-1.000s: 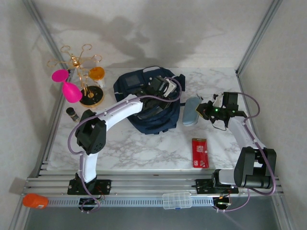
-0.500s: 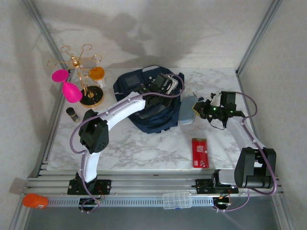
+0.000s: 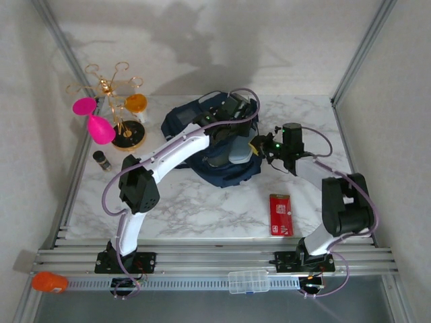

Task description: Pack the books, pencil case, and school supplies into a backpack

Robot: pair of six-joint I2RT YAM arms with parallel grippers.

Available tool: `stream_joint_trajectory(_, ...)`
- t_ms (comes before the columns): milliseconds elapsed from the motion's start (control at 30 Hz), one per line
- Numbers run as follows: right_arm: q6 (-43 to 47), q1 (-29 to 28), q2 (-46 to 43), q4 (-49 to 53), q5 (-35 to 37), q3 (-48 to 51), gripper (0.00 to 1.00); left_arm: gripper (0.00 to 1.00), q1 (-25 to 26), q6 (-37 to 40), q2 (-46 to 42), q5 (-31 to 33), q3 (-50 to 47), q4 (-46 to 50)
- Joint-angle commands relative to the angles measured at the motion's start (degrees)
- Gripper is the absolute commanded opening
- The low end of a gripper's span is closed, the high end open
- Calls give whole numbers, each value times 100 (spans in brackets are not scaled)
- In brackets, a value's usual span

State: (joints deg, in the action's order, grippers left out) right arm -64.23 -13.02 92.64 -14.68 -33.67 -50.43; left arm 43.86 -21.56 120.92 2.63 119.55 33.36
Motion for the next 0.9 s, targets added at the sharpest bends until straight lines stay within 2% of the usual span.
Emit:
stream_joint_trajectory(0,-544,-349,464,-1140,751,-277,15,0,141,-877,-182,-5,505,-343)
stream_joint_trajectory(67,-636,-519,695,-1307,1141,-383,17,0,136,-1031,-214,0,523,-361)
stream_joint_trajectory(133,-766,-750,926,-1930,1451,-396,17,0,132,-1177,-231,28,526,-381)
stream_joint_trajectory(200,-649,-1004,1302,-1998,1624,-783,20,0,124,-1346,-238,-9,573,-410)
stream_joint_trajectory(267,-633,-1153,1628,-1918,1760,-1124,27,0,114,-1462,-261,45,624,-440)
stream_joint_trajectory(333,-738,-1212,1790,-2212,1704,-1122,39,0,78,-1532,-291,119,658,-417)
stream_joint_trajectory(467,-456,-1207,1315,-1562,1920,-922,53,0,-100,-1604,-325,38,648,-341)
stream_joint_trajectory(533,-347,-1148,1158,-1012,1790,-938,56,0,-138,-1545,-347,8,640,-317)
stream_joint_trajectory(600,-219,-1145,1149,-405,1595,-1042,49,0,-149,-1510,-379,29,622,-326)
stream_joint_trajectory(700,-306,-1228,1094,-326,1447,-830,43,0,-148,-1500,-392,-52,614,-365)
stream_joint_trajectory(767,-413,-1289,1156,-328,1407,-775,28,0,-149,-1534,-402,-74,605,-379)
stream_joint_trajectory(867,-519,-1334,1490,-358,1253,-1001,16,0,-149,-1612,-379,-167,605,-432)
